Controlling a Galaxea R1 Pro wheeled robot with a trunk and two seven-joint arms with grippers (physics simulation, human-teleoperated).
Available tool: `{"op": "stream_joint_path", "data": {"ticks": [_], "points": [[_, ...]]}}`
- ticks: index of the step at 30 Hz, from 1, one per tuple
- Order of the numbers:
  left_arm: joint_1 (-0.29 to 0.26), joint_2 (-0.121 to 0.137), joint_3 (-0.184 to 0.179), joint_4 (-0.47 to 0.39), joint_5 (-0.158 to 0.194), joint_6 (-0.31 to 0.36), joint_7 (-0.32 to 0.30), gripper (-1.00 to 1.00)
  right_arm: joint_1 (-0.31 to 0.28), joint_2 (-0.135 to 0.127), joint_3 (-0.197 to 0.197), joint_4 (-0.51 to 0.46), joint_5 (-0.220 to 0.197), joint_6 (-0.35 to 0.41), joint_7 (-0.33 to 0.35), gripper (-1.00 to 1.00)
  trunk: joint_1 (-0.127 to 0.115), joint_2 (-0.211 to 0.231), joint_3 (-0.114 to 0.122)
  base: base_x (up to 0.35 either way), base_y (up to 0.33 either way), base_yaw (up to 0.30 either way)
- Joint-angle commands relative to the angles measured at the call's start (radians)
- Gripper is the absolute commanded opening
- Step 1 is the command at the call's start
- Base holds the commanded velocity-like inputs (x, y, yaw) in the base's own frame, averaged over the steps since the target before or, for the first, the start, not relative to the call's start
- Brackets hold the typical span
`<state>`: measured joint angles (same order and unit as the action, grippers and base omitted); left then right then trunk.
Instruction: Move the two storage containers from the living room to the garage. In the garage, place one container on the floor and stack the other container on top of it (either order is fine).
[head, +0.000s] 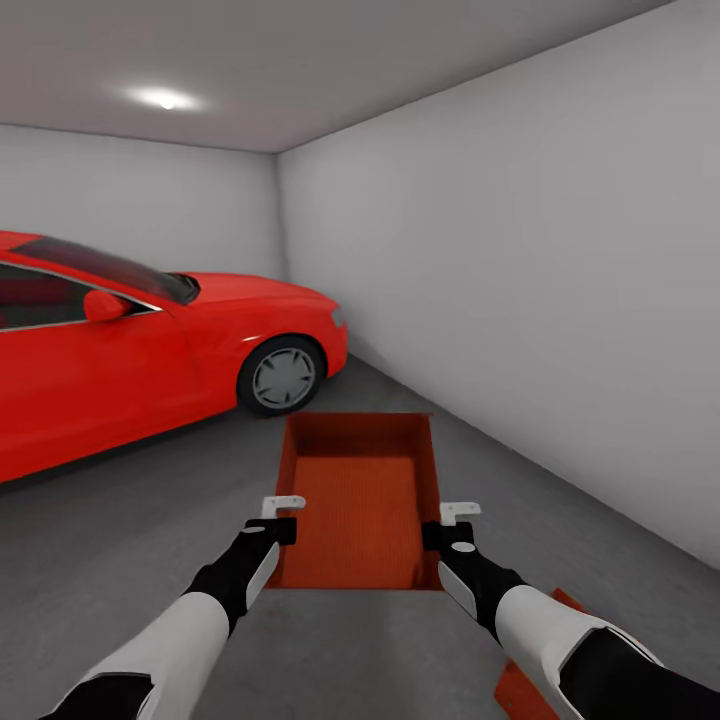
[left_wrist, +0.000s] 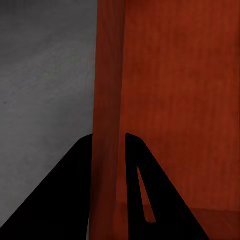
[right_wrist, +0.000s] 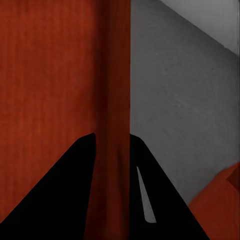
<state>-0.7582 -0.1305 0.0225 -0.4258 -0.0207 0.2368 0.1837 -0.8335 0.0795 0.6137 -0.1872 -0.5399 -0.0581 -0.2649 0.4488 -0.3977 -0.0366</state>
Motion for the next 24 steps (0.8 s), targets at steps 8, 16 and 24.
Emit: {"op": "stream_joint_path", "data": {"ticks": [8,16,24], "points": [[0.0,0.046,-0.004,0.004,-0.006,0.007,0.007,-1.0,-0.002,0.0,-0.013,-0.003,0.003,-0.037,0.001,-1.0,0.001,-0.002,-0.002,0.315,0.0,-0.286],[0.0,0.045,-0.005,0.004,-0.007,0.007,0.007,-1.0,-0.002,0.0,-0.012,-0.003,0.004,-0.037,0.001,-1.0,0.001,-0.002,-0.002,0.298,0.0,-0.286],[0.0,0.046,-0.005,0.003,-0.007,0.007,0.007,-1.0,-0.002,0.0,-0.012,-0.003,0.003,-0.037,0.001,-1.0,0.001,-0.002,-0.002,0.224,0.0,-0.286]]}}
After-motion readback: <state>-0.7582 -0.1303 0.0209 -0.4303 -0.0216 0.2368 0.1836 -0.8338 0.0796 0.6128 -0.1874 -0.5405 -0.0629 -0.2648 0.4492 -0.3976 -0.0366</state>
